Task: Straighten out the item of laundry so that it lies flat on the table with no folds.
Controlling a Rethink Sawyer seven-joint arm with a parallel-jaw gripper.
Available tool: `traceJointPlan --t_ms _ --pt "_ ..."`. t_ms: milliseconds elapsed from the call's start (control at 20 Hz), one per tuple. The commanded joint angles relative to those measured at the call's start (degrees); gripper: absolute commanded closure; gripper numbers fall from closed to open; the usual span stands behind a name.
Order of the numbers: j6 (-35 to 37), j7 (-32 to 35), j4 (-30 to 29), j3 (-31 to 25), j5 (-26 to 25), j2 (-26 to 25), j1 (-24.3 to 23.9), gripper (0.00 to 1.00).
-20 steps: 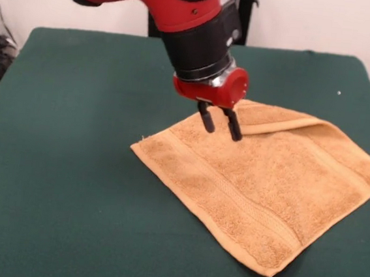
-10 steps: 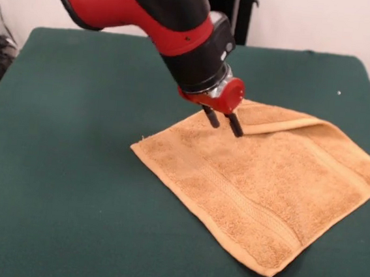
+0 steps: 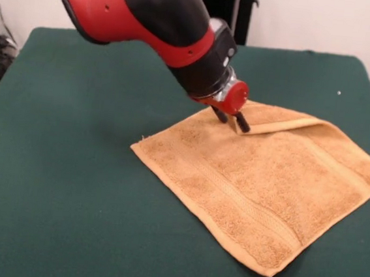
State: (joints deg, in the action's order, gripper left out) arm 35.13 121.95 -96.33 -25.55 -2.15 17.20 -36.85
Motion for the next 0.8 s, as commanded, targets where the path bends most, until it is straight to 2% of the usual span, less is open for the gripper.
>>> traceJointPlan --t_ms 50,800 --pt "4.32 -0.93 -1.92 -7.13 2.36 -2.47 2.60 0.00" --pt "9.52 -0.20 -2.13 -10.22 4.93 -4.23 1.18 0.00"
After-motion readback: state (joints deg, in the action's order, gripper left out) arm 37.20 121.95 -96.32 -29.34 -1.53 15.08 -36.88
